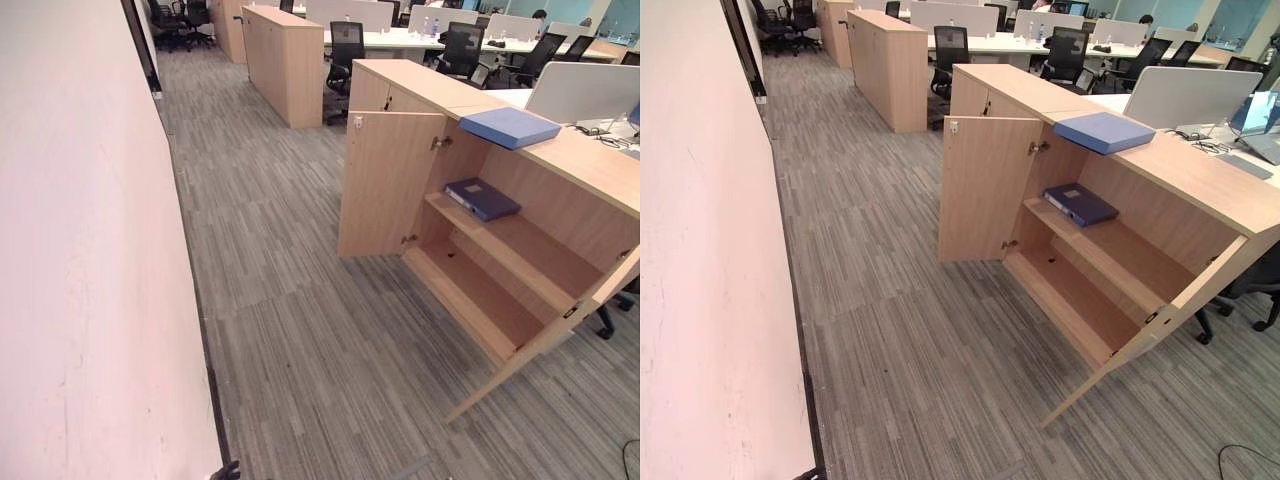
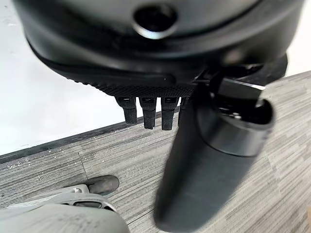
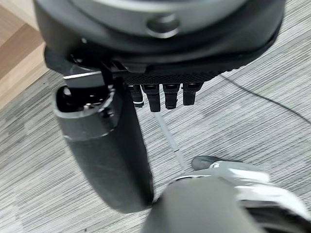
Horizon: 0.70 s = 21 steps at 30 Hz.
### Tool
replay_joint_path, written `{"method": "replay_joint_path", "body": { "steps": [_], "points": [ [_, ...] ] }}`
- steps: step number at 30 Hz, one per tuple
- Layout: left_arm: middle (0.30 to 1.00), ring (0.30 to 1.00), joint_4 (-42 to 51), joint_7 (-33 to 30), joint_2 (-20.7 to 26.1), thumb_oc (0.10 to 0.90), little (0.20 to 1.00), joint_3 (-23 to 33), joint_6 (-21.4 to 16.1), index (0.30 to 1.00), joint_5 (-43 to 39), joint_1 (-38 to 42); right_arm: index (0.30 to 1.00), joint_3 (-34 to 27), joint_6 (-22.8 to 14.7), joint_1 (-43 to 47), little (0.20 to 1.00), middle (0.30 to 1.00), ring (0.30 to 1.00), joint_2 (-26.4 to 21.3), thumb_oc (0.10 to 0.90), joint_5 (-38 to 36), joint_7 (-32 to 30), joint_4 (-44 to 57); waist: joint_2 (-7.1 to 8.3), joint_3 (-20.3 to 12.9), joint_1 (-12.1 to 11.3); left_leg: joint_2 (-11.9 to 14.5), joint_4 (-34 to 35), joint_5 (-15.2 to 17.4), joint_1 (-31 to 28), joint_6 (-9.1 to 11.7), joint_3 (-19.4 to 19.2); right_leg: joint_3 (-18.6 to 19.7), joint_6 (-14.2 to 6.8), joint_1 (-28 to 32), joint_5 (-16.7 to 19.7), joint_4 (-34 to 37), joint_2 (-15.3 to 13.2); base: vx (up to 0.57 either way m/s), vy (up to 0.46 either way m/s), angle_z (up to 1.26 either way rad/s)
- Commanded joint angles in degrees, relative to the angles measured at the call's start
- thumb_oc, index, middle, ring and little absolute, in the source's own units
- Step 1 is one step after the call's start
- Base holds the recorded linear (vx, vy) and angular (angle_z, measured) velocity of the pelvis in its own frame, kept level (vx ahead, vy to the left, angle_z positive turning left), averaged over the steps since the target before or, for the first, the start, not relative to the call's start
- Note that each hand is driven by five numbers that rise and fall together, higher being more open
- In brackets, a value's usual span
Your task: Put the empty folder in the office cabinet
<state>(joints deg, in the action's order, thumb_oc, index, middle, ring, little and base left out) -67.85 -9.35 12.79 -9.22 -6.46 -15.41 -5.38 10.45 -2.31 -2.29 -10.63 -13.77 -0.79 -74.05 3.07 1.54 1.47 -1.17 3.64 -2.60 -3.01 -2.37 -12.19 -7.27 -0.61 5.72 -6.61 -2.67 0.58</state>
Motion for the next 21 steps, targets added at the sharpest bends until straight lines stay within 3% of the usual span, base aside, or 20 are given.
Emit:
{"method": "replay_joint_path", "body": {
  "steps": [1, 9, 12, 21],
  "points": [
    [0.9, 0.9, 1.04, 0.09, -3.82, 0.8, 0.9, 0.43, -2.98, 0.9, -0.65, 4.66, 0.9, 1.77, -0.06, -0.12, 0.9, 0.9, 0.9, -1.49, 0.8, -0.8, 0.05, -2.05, 0.13, 0.8, 0.68, -0.38, 1.36, 4.46, -4.39, 3.41, -1.29, -1.5, -6.25, -0.49, 9.47, 7.67, -1.04, 0.0, 0.0, 0.0],
    [0.9, 0.9, -0.53, 1.63, -4.02, 0.8, 0.9, 0.27, -2.4, 0.9, -2.1, 5.16, 0.9, 1.49, -0.07, 0.57, 0.9, 0.9, 0.9, -1.28, 0.8, -3.39, 0.87, -1.33, 0.06, 0.56, 0.81, -0.33, 1.36, 4.68, -4.63, 3.39, -1.38, -1.24, -6.19, -0.32, 9.42, 7.67, -0.93, 0.0, 0.0, 0.0],
    [0.9, 0.9, -2.84, 4.18, -4.58, 0.8, 0.9, -1.28, -1.66, 0.9, -0.33, 5.43, 0.9, 0.89, -0.3, 0.22, 0.9, 0.9, 0.9, -0.42, 0.8, -6.26, 1.86, -1.1, -0.38, 0.29, 1.43, -0.34, 1.36, 4.86, -4.84, 3.42, -1.71, -0.96, -6.19, -0.24, 9.48, 7.67, -0.89, 0.0, 0.01, 0.0],
    [0.9, 0.9, -5.7, 3.89, -5.35, 0.8, 0.9, -4.25, -0.44, 0.9, 5.77, 5.75, 0.9, -1.98, -1.71, 1.61, 0.9, 0.9, 0.9, -1.15, 0.8, -11.43, 0.09, 2.25, -1.24, -0.07, 2.29, -0.33, 1.36, 5.31, -5.53, 3.38, -2.42, -0.32, -6.14, -0.02, 9.46, 7.61, -0.77, 0.0, 0.021, -0.05]
  ]
}}
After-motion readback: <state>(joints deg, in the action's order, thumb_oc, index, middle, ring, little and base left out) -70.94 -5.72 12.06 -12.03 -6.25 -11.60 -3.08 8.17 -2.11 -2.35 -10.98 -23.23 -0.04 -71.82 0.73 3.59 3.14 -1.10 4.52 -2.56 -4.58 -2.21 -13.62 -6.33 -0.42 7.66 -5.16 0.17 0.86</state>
